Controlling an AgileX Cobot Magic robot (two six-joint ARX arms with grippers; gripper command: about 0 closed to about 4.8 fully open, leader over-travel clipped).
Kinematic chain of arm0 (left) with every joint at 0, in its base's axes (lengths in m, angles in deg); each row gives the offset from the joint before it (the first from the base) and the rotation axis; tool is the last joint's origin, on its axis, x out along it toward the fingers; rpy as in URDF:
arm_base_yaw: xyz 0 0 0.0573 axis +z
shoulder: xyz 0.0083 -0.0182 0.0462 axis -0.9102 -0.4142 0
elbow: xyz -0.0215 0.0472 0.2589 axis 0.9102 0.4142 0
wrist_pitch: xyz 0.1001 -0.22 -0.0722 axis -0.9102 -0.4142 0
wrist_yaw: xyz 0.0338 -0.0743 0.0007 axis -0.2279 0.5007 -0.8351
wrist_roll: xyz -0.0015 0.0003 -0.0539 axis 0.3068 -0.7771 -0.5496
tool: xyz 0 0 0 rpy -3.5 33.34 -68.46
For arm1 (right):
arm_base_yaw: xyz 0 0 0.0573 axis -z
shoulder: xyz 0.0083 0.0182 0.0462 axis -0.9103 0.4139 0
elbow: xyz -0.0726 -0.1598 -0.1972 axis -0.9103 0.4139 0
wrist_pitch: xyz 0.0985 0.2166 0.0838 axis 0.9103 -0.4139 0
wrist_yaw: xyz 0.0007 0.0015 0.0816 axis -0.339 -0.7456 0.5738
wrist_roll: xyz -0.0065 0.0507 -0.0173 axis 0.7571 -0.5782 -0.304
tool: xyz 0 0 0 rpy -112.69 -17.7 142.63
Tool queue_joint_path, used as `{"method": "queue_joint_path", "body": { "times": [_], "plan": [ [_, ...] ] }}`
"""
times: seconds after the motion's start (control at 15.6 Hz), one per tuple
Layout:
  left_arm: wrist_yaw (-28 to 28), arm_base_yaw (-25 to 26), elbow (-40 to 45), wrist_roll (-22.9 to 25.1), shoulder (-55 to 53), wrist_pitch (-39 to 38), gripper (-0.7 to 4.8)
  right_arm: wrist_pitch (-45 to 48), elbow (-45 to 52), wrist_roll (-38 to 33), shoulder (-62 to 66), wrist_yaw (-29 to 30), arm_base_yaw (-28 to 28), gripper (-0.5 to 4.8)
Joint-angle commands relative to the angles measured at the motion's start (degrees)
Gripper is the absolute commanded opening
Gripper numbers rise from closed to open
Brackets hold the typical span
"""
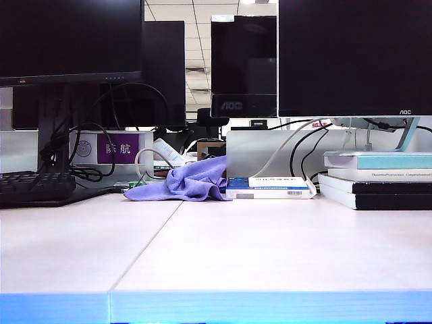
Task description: Wipe the table from front to back using the rag.
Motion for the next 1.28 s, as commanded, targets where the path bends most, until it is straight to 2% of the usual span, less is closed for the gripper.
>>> {"method": "queue_joint_path", "body": {
  "times": [0.06,0.32,0.51,0.77,0.9,1.16,1.28],
  "plan": [
    [-0.7,0.1,0.3,0.2,0.1,-0.8,-0.05,0.5,0.4,-0.3,-0.1,-0.1,0.0,-0.01],
    [-0.7,0.1,0.3,0.2,0.1,-0.7,-0.05,2.5,0.3,-0.5,-0.1,-0.1,0.0,-0.01],
    [-3.8,0.1,-1.0,-3.6,0.1,0.2,-0.05,5.2,-2.3,-3.7,-0.1,-1.4,0.0,-0.01],
    [-3.8,0.1,-6.8,-5.2,-0.7,1.0,-0.05,5.0,-12.0,-2.9,1.4,-8.3,0.0,-0.01],
    [-3.7,0.1,-9.8,-5.4,-3.3,2.3,-0.05,4.9,-17.2,-2.8,4.8,-8.3,0.0,-0.01],
    [-4.0,0.1,-16.0,-3.6,-13.4,6.3,-0.05,5.0,-28.0,-1.9,14.9,-3.9,0.0,-0.01],
    [-4.0,0.1,-20.5,-1.4,-22.9,10.4,-0.05,5.1,-34.7,2.0,22.1,2.2,-0.1,-0.01]
  ]
}}
